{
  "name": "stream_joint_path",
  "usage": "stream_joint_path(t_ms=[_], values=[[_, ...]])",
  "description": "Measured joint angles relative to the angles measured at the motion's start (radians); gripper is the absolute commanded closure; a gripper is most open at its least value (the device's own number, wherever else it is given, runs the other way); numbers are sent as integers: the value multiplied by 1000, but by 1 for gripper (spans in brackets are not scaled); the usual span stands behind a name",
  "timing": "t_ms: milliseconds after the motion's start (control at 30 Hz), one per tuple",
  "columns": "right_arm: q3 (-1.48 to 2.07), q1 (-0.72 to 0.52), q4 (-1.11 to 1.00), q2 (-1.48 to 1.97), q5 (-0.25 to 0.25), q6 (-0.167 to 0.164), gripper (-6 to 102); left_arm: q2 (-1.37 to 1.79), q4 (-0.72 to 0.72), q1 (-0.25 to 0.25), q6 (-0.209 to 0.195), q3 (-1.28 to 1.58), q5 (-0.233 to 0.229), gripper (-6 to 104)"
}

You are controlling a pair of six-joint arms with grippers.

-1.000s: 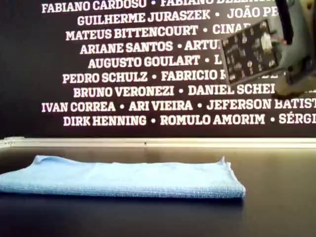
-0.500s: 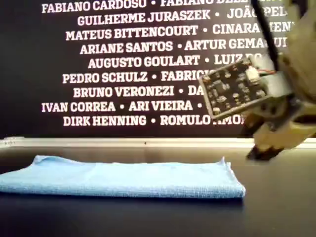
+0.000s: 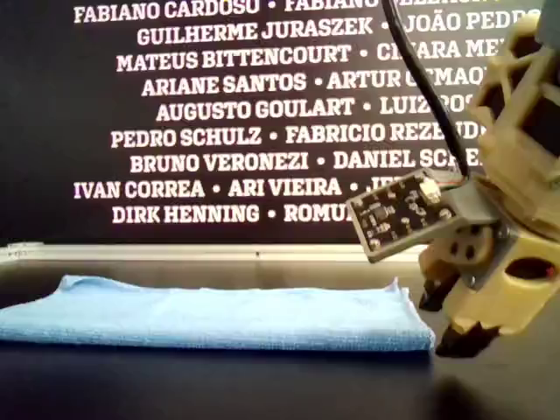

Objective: Fold a cloth

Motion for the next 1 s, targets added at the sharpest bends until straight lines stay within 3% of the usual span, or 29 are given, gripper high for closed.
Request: stream_joint_path(t_ms=[300,400,667,800,1000], values=[[-196,2,0,-225,-2,-6,26,0,0,0,0,0,0,3],[-270,5,0,-299,-2,8,26,0,0,0,0,0,0,3],[-302,74,0,-328,3,9,29,0,0,0,0,0,0,3],[-302,75,0,-328,3,9,44,0,0,0,2,0,0,3],[-302,75,0,-328,3,9,82,0,0,0,0,0,0,3]])
